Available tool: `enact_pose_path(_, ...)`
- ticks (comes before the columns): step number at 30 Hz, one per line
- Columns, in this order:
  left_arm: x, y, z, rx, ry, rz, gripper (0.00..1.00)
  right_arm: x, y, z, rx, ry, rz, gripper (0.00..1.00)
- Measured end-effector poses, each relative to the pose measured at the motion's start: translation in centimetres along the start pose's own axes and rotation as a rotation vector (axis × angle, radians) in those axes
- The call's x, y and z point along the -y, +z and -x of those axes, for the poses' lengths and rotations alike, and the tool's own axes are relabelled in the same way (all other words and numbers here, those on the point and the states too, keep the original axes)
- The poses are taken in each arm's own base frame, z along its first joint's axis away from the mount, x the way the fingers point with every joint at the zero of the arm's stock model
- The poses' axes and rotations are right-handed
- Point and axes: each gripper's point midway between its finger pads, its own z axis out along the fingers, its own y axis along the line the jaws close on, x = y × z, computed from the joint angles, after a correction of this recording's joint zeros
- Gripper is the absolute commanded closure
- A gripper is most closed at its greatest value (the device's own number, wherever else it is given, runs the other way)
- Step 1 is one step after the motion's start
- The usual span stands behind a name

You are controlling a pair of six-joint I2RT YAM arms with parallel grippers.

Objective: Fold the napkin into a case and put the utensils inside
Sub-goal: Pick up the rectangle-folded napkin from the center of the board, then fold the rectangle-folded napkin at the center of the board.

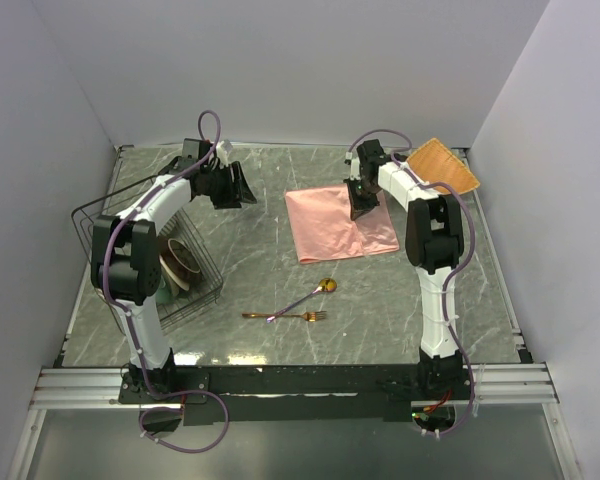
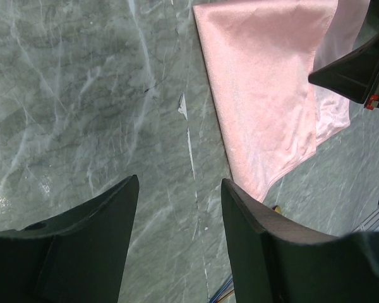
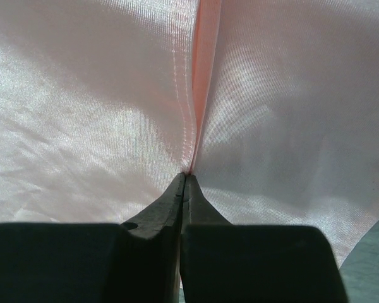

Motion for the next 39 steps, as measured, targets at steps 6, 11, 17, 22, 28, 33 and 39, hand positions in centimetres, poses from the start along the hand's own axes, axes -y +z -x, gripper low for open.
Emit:
enact_pose_path(6, 0.0, 0.0, 0.0, 0.0, 0.0, 0.0, 0.39, -0.1, -0.1, 0.0, -0.003, 0.0, 0.001, 1.0)
enact_pose_path(11, 0.0, 0.0, 0.0, 0.0, 0.0, 0.0, 0.39, 0.6, -0.3, 0.0, -0.002, 0.007, -0.012, 1.0)
enact_pose_path(17, 0.0, 0.1, 0.0, 0.0, -0.001, 0.0, 0.39, 2.3, -1.1, 0.1, 0.007, 0.028, -0.035, 1.0)
enact_pose_path(22, -0.5, 0.6, -0.3, -0.013, -0.008, 0.005, 0.39, 4.0, -1.7, 0.3, 0.02, 0.047, -0.059, 1.0)
enact_pose_path(28, -0.6, 0.9, -0.4, -0.018, -0.01, 0.007, 0.39, 5.2, -2.1, 0.1, 0.015, 0.058, -0.076, 1.0)
enact_pose_path(33, -0.5, 0.8, -0.1, -0.01, -0.006, 0.004, 0.39, 6.4, -2.6, 0.0, 0.012, 0.064, -0.091, 1.0)
enact_pose_path(39, -0.5, 0.9, 0.0, -0.009, -0.005, 0.003, 0.39, 7.7, -3.3, 0.5, 0.028, 0.065, -0.111, 1.0)
